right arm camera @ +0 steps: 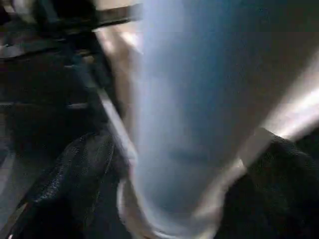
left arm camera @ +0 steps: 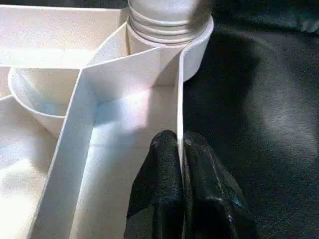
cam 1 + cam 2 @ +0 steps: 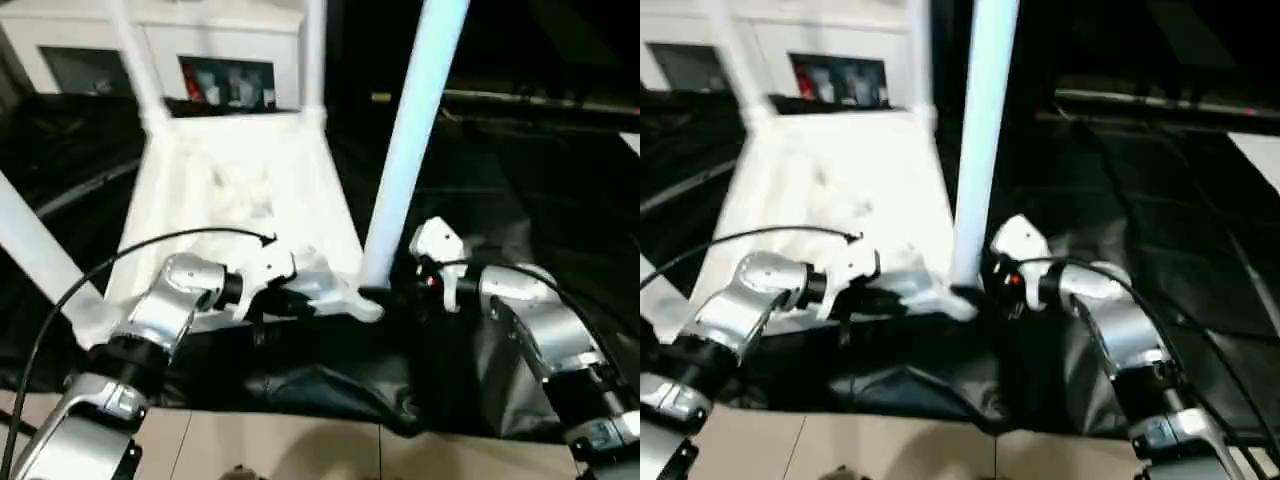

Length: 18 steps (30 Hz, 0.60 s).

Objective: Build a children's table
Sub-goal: Rotate leg to tighten

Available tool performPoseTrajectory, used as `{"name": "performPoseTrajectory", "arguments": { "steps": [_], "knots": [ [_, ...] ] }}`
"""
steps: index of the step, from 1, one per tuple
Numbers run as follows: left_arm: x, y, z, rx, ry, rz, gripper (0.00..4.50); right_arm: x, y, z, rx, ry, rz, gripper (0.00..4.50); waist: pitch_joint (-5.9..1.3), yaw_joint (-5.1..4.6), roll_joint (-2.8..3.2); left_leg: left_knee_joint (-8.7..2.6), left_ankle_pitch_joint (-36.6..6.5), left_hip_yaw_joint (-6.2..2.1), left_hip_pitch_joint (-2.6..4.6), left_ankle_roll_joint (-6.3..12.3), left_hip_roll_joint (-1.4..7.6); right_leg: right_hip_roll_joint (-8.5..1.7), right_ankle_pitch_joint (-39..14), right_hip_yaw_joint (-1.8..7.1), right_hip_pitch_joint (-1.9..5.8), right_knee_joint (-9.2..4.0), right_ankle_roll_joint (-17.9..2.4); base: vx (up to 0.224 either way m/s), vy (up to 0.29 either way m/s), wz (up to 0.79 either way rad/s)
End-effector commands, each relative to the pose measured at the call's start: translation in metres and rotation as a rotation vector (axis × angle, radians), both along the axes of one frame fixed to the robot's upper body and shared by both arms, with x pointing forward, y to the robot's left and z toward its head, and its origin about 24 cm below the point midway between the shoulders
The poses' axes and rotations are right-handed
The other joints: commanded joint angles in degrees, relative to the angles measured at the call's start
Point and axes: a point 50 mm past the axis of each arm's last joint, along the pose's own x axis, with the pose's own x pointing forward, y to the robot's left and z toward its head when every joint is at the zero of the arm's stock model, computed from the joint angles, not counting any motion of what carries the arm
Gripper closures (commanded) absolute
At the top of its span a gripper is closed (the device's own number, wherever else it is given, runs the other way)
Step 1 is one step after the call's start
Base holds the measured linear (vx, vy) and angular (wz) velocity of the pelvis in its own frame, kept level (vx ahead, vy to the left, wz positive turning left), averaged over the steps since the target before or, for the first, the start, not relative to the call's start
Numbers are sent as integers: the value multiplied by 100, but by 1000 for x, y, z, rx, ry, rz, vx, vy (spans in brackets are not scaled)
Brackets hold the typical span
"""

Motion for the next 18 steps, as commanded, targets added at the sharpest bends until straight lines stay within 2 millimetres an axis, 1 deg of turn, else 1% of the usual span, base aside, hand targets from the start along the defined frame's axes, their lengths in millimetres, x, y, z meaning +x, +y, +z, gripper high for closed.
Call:
{"name": "performPoseTrajectory", "arguments": {
  "steps": [1,2,3,6,7,10,12,14,15,16,17,18],
  "knots": [
    [0,-15,18,-102,-51,-67,450,-4,1,0,-13,16,38,23,-363,-37,-98,-403,-1387,-1,47,292,141,-312,-2160,282,317,-409,-848,0,0,0],
    [1,-15,19,-101,-52,-65,450,-4,3,-2,-19,17,39,23,-367,-23,-92,-400,-1367,-6,49,273,137,-323,-2224,283,314,-411,-816,0,0,0],
    [1,-14,20,-99,-51,-64,450,-3,4,-3,-28,16,42,23,-368,-30,-101,-398,-1329,-10,31,257,133,-319,-2233,282,318,-405,-795,0,0,0],
    [1,-13,21,-94,-51,-59,450,-2,5,-4,-47,11,40,23,-366,-26,-90,-393,-1313,-15,36,232,134,-320,-2255,284,304,-400,-784,0,0,0],
    [1,-13,21,-93,-52,-57,450,0,5,-5,-46,11,30,23,-369,-31,-97,-390,-1285,-13,28,230,126,-311,-2215,281,310,-397,-778,0,0,0],
    [2,-12,21,-90,-54,-55,450,1,7,-4,-44,10,21,56,-375,-35,-101,-387,-1237,-16,21,241,126,-307,-2089,280,317,-380,-810,0,0,0],
    [2,-12,21,-88,-54,-54,450,2,8,-5,-42,12,18,56,-377,-41,-102,-386,-1212,-15,16,242,123,-305,-2032,279,320,-372,-835,0,0,0],
    [2,-12,21,-86,-55,-53,450,2,8,-6,-52,9,21,86,-371,-46,-98,-385,-1245,-13,19,240,121,-303,-2077,278,319,-380,-829,0,0,0],
    [2,-12,21,-85,-54,-52,450,2,8,-7,-58,8,21,95,-371,-44,-107,-385,-1261,-15,19,231,120,-308,-2143,277,321,-385,-800,0,0,0],
    [2,-12,21,-84,-54,-51,450,2,8,-7,-61,7,21,99,-371,-44,-100,-384,-1264,-15,23,226,119,-310,-2176,276,316,-389,-791,0,0,0],
    [2,-11,21,-82,-53,-51,450,2,8,-9,-73,2,18,114,-372,-43,-89,-385,-1260,-19,24,224,121,-310,-2165,276,319,-387,-796,0,0,0],
    [2,-11,20,-80,-52,-51,450,2,8,-10,-78,0,17,114,-370,-44,-92,-385,-1265,-17,25,220,123,-309,-2163,277,313,-392,-798,0,0,0]
  ]
}}
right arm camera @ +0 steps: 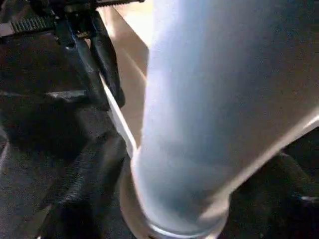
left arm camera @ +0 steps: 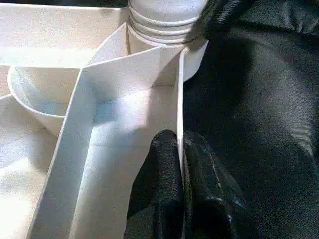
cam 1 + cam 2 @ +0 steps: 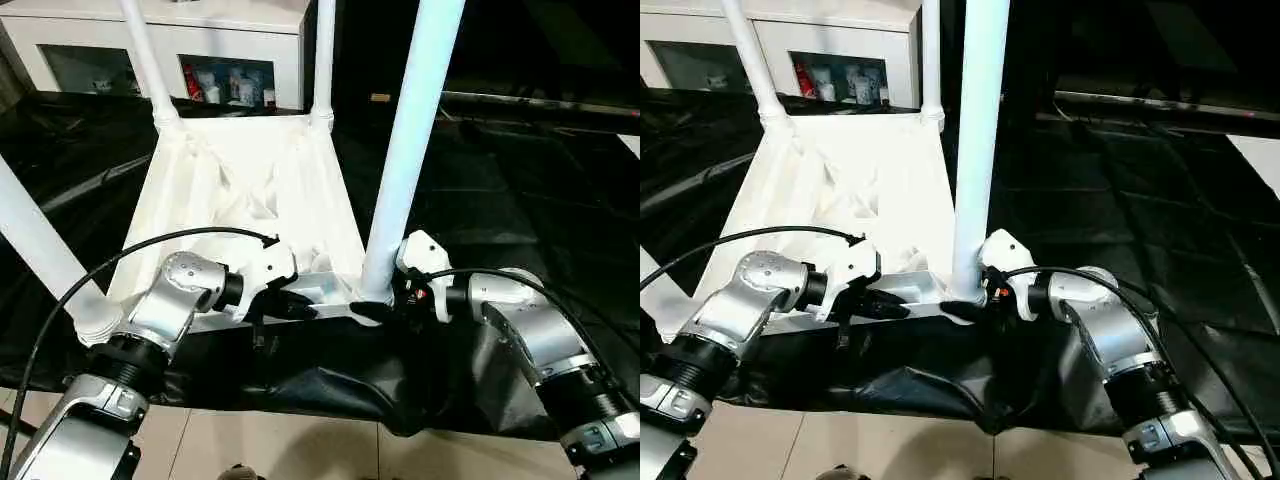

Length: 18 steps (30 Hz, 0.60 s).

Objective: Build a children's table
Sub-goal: Rotate leg to tighten

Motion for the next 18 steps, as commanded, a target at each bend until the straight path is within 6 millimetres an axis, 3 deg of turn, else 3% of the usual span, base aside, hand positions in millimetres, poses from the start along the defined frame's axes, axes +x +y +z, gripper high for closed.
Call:
{"name": "performPoseTrajectory", "arguments": {
  "steps": [1,12,18],
  "knots": [
    [2,-12,18,-86,-57,-55,450,0,3,-5,-27,6,12,133,-387,-24,-63,-401,-1274,-5,32,217,123,-309,-2142,278,328,-422,-810,0,0,0],
    [1,-13,17,-79,-55,-58,450,0,3,-13,-53,-7,-2,178,-387,-58,-70,-394,-1288,-8,24,235,119,-302,-2086,277,334,-411,-853,0,0,0],
    [7,-14,14,-64,-66,4,450,6,7,-16,118,39,-133,192,-380,-106,-50,-399,-1424,-19,31,206,117,-307,-2263,267,322,-434,-860,0,0,0]
  ]
}}
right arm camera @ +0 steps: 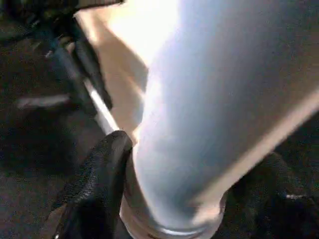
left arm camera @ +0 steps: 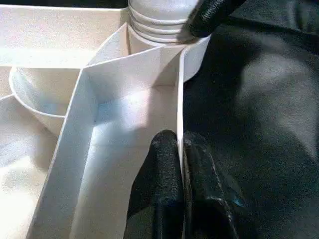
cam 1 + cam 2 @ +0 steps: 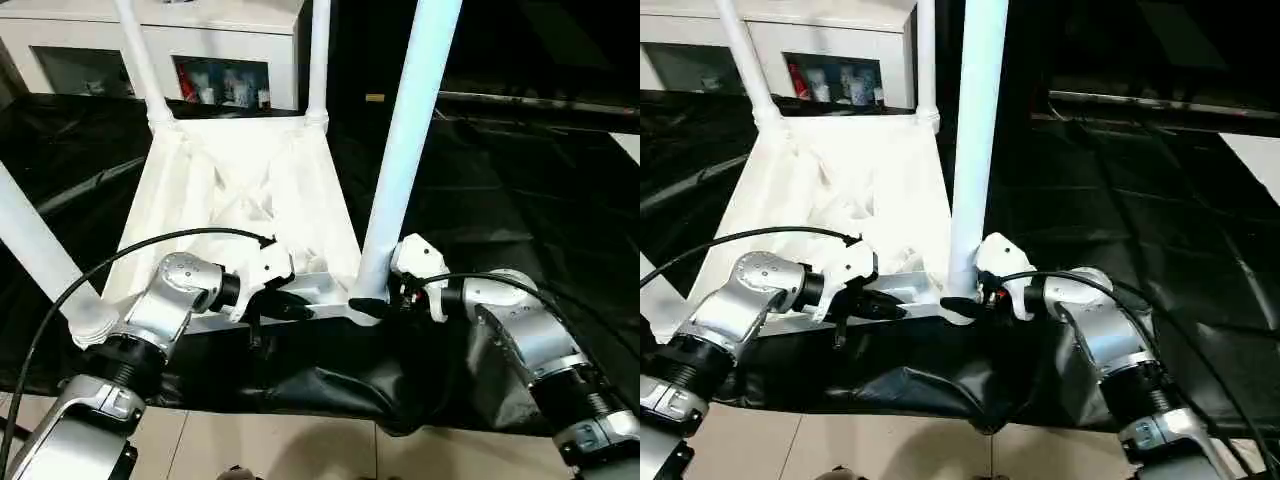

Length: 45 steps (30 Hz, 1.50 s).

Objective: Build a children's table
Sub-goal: Rotate leg to tighten

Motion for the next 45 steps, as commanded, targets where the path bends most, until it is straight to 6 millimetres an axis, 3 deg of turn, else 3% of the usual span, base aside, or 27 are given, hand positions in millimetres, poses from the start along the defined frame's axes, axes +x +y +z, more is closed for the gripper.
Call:
{"name": "performPoseTrajectory", "arguments": {
  "steps": [1,3,8,9,13,18,21,24,26,28,29,30,32,33,37,38,39,40,43,44,45],
  "knots": [
    [7,-18,14,-75,-58,-14,450,3,0,-7,65,49,-95,192,-383,-12,-53,-416,-1430,-14,41,178,118,-310,-2314,268,320,-459,-829,0,0,0],
    [20,-24,6,-42,-80,126,450,9,8,-21,127,107,-280,194,-374,-43,-64,-413,-1457,-15,31,125,88,-305,-2556,251,312,-496,-736,0,0,0],
    [37,-50,3,-90,-52,338,450,20,29,-35,147,160,-552,215,-359,-89,-69,-406,-1509,-16,59,50,56,-313,-2945,233,281,-552,-606,0,0,0],
    [38,-53,3,-91,-54,359,450,21,31,-35,144,162,-573,229,-380,-89,-73,-401,-1480,-25,70,31,56,-322,-2921,233,303,-543,-601,0,0,0],
    [50,-72,2,-73,-49,541,450,36,46,-35,62,128,-783,243,-371,-158,-19,-387,-1634,-22,92,10,16,-295,-3105,204,277,-592,-550,0,0,0],
    [56,-81,5,-50,-90,609,450,43,63,-31,-14,73,-835,243,-397,-161,-44,-393,-1603,-24,67,167,10,-284,-2860,193,305,-592,-500,0,0,0],
    [58,-79,7,-19,-125,607,450,45,71,-25,5,43,-801,243,-406,-145,-49,-407,-1497,-17,46,239,29,-284,-2459,210,324,-539,-634,0,0,0],
    [59,-76,7,-16,-152,585,450,47,72,-18,90,12,-774,243,-398,-133,-61,-406,-1524,-6,54,277,30,-294,-2488,211,327,-546,-677,0,0,0],
    [58,-75,7,-25,-162,564,450,48,71,-13,138,-8,-763,192,-401,-125,-65,-403,-1502,-1,55,305,31,-299,-2520,216,326,-554,-673,0,0,0],
    [57,-74,7,-35,-172,526,450,48,68,-10,144,-38,-748,176,-401,-116,-70,-412,-1456,-10,31,320,34,-302,-2509,213,340,-540,-668,0,0,0],
    [55,-73,7,-40,-169,509,450,48,65,-8,149,-52,-740,169,-398,-160,-95,-432,-1443,-34,-40,306,36,-300,-2539,199,386,-517,-605,0,0,0],
    [53,-71,6,-53,-168,474,450,49,59,-5,157,-70,-732,157,-394,-167,-85,-440,-1413,-47,-57,302,49,-311,-2612,191,403,-532,-544,0,0,0],
    [49,-67,6,-76,-147,431,450,49,47,-1,161,-102,-712,135,-405,-184,-107,-411,-1364,-29,-16,339,50,-305,-2480,214,356,-527,-625,0,0,0],
    [45,-67,6,-95,-148,378,450,48,41,1,156,-119,-700,132,-423,-182,-118,-400,-1241,-27,-28,375,56,-314,-2302,225,369,-487,-730,0,0,0],
    [36,-60,7,-124,-134,266,450,42,24,4,140,-125,-580,95,-417,-132,-115,-387,-1051,-6,-29,501,85,-313,-1886,244,383,-440,-891,0,0,0],
    [33,-57,7,-128,-139,223,450,39,19,4,137,-123,-536,90,-417,-106,-93,-386,-1004,8,-12,553,92,-304,-1725,255,350,-427,-993,0,0,0],
    [22,-49,7,-136,-123,119,450,27,6,4,87,-111,-379,87,-408,-78,-112,-380,-1017,12,-17,586,96,-297,-1664,256,371,-405,-1015,0,0,0],
    [13,-43,7,-134,-103,43,450,16,-2,5,46,-90,-252,81,-387,-60,-88,-399,-1090,9,-2,600,128,-309,-1719,269,351,-417,-1014,0,0,0],
    [8,-39,6,-125,-87,-1,450,10,-6,5,16,-79,-174,50,-386,6,-70,-411,-1217,11,41,549,163,-313,-1828,282,324,-418,-992,0,0,0],
    [2,-35,6,-119,-60,-52,450,2,-10,5,-25,-54,-77,50,-390,27,-58,-418,-1342,12,68,439,160,-301,-1797,285,311,-403,-1044,0,0,0],
    [-4,-31,9,-126,-33,-101,450,-3,-14,6,-47,-28,-23,39,-379,34,-77,-434,-1320,6,41,430,178,-308,-1694,292,326,-386,-1061,0,0,0]
  ]
}}
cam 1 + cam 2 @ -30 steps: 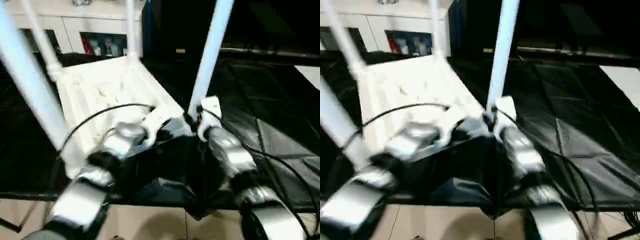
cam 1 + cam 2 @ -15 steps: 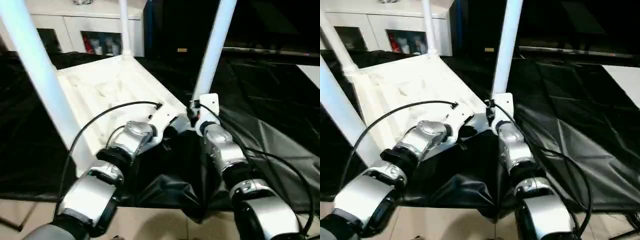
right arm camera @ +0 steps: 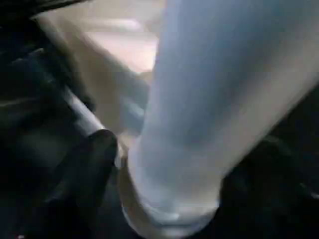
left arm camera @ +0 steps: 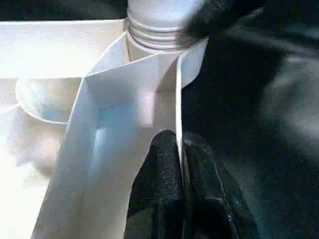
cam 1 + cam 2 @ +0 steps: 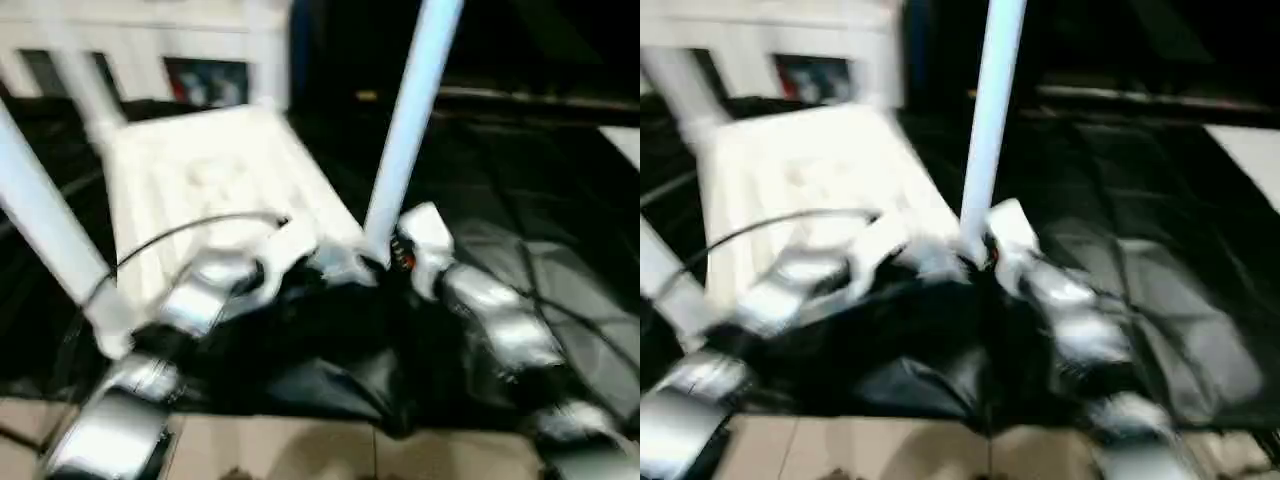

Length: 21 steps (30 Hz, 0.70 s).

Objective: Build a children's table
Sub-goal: Rotate leg to tighten

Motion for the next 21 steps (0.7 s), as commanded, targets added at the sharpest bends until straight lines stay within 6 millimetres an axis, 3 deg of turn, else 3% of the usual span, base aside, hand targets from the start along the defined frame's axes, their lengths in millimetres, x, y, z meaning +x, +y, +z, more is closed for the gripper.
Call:
{"name": "performPoseTrajectory", "arguments": {
  "steps": [1,6,10,11,13,21],
  "knots": [
    [-10,-17,14,-97,15,-152,450,-6,0,5,-4,32,91,25,-361,-18,-58,-430,-1378,2,57,402,186,-305,-1728,301,319,-376,-1053,0,0,0],
    [-15,-14,21,-107,20,-184,450,-10,1,9,-29,65,176,13,-353,-12,-89,-420,-1477,-2,38,273,143,-318,-2231,296,317,-429,-866,0,0,0],
    [-13,-13,21,-98,15,-175,450,-11,4,5,-68,83,214,13,-358,-8,-98,-414,-1403,-6,35,265,137,-313,-2224,292,317,-430,-828,0,0,0],
    [-13,-12,21,-98,16,-175,450,-11,5,5,-69,85,215,39,-362,-9,-100,-415,-1337,-10,25,264,138,-309,-2125,290,326,-415,-838,0,0,0],
    [-14,-12,21,-95,17,-172,450,-11,6,5,-68,93,218,48,-366,-18,-123,-411,-1292,-6,22,271,136,-303,-2048,289,330,-404,-860,0,0,0],
    [-14,-10,21,-90,22,-159,450,-11,7,4,-39,101,212,134,-367,-37,-114,-403,-1256,-9,18,273,134,-308,-1985,288,336,-396,-897,0,0,0]
  ]
}}
